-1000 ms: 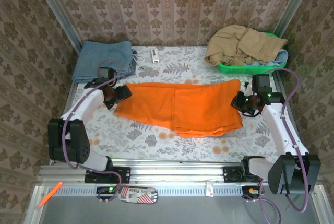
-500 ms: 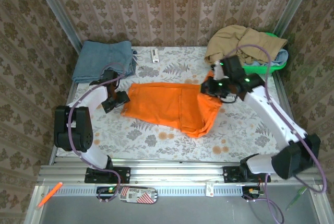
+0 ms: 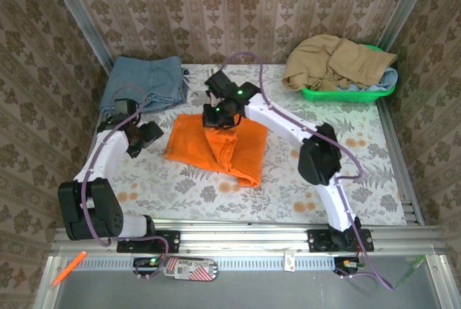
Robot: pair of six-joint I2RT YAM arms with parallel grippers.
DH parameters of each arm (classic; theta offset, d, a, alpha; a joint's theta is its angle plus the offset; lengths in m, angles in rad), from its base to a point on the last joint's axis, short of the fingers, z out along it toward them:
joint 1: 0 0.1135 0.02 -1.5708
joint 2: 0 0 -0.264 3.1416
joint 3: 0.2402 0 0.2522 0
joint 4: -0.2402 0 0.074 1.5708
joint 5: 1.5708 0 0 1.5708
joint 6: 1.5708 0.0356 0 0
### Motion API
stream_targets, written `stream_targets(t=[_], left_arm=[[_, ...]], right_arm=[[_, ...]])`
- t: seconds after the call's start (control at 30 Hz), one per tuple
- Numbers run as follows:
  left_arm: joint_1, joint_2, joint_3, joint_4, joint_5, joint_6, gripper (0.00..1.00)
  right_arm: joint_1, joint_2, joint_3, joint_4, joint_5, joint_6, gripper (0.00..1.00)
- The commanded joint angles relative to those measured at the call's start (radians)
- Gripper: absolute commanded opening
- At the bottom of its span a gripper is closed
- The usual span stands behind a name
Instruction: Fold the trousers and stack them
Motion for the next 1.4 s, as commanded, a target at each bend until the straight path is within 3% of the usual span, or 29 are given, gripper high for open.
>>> stream_targets(t=[0.0, 0.23, 0.4, 0.53, 0.67, 0.77, 1.03, 1.23, 1.27, 1.3, 1.33, 1.37], left_arm=[[0.007, 0.023, -0.037, 0.012, 0.038, -0.037, 0.82], [0.008, 0.090, -0.085, 0.111, 0.007, -0.025, 0.82], [-0.026, 0.219, -0.052, 0.142, -0.048, 0.010, 0.79], [-0.108, 0.281, -0.012, 0.121, -0.111, 0.012, 0.78], [-0.143, 0.284, -0.056, 0.158, -0.101, -0.033, 0.75], [-0.163, 0.268, -0.086, 0.165, -0.104, -0.047, 0.75], [-0.196, 0.247, -0.146, 0.191, -0.095, -0.069, 0.75], [-0.171, 0.232, -0.176, 0.204, -0.058, -0.070, 0.76], [-0.161, 0.218, -0.186, 0.207, -0.041, -0.071, 0.76], [-0.145, 0.192, -0.193, 0.196, -0.029, -0.076, 0.77], [-0.131, 0.154, -0.199, 0.168, -0.026, -0.085, 0.79], [-0.119, 0.100, -0.211, 0.146, -0.034, -0.090, 0.80]], right_arm=[[0.024, 0.056, 0.141, -0.016, -0.010, 0.050, 0.00], [0.048, 0.104, 0.218, -0.063, -0.008, 0.039, 0.00], [0.033, -0.066, 0.036, -0.011, 0.026, 0.023, 0.00], [-0.015, -0.217, -0.123, 0.022, 0.030, 0.011, 0.00], [-0.032, -0.277, -0.147, 0.015, 0.019, -0.008, 0.00], [-0.011, -0.232, -0.066, 0.007, -0.010, -0.004, 0.00], [0.054, 0.125, 0.456, -0.156, -0.067, -0.013, 0.00], [0.065, 0.359, 0.588, -0.008, -0.184, 0.090, 0.01], [0.068, 0.390, 0.597, 0.023, -0.205, 0.104, 0.18], [0.068, 0.425, 0.610, 0.063, -0.233, 0.113, 0.44], [0.065, 0.452, 0.618, 0.104, -0.263, 0.131, 0.62], [0.059, 0.471, 0.632, 0.126, -0.288, 0.143, 0.64]])
